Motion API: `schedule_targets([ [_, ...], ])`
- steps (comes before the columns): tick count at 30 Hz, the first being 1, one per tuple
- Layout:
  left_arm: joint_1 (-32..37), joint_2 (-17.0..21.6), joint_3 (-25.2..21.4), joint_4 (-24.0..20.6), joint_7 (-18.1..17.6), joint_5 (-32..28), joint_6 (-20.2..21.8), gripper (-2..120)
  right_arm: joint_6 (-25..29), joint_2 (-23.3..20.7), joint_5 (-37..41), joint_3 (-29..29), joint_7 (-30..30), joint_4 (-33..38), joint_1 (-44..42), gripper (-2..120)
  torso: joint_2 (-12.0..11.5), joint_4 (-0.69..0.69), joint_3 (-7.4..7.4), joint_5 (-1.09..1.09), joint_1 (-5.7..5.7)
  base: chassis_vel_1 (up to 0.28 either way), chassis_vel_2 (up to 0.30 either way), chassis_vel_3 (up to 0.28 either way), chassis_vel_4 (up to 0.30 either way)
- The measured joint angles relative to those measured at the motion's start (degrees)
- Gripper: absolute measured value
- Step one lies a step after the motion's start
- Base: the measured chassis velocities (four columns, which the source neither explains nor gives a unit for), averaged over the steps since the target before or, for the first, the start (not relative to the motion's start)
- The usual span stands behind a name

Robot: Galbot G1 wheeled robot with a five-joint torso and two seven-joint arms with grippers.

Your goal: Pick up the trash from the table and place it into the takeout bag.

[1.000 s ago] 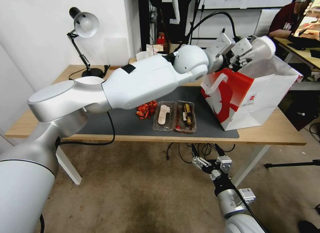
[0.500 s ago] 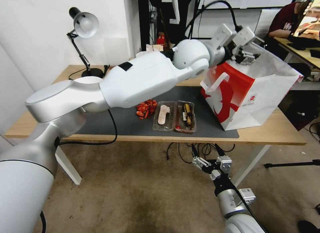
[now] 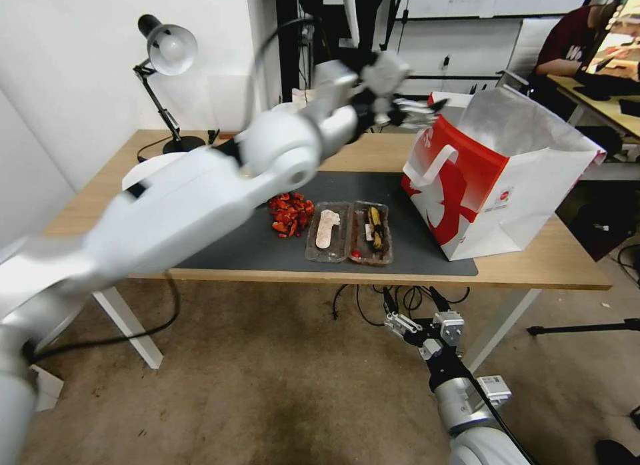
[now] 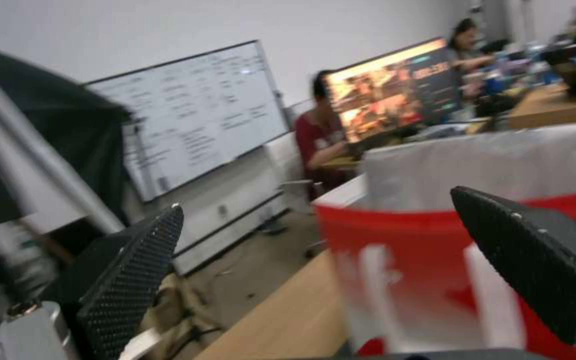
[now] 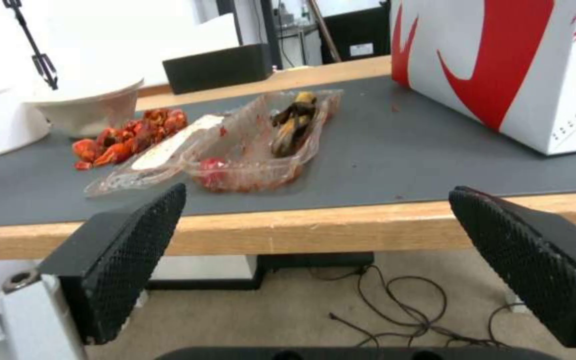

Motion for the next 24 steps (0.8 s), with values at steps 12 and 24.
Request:
schedule_targets([
  [12,39.6,11.4,-26.0,-13.0,1.7,13.0,-4.5,100,0.0,0.0,0.0,0.0,0.0,0.0,0.0,100,0.0,-0.03,0.0,0.05,0.0,0.0,0.0,0.0,0.0],
  [24,73.9,1.6,-45.8,-17.5,-0.5,24.2,-10.0,100,0.0,0.0,0.0,0.0,0.0,0.0,0.0,100,0.0,-0.04,0.0,0.04,0.0,0.0,0.0,0.0,0.0],
])
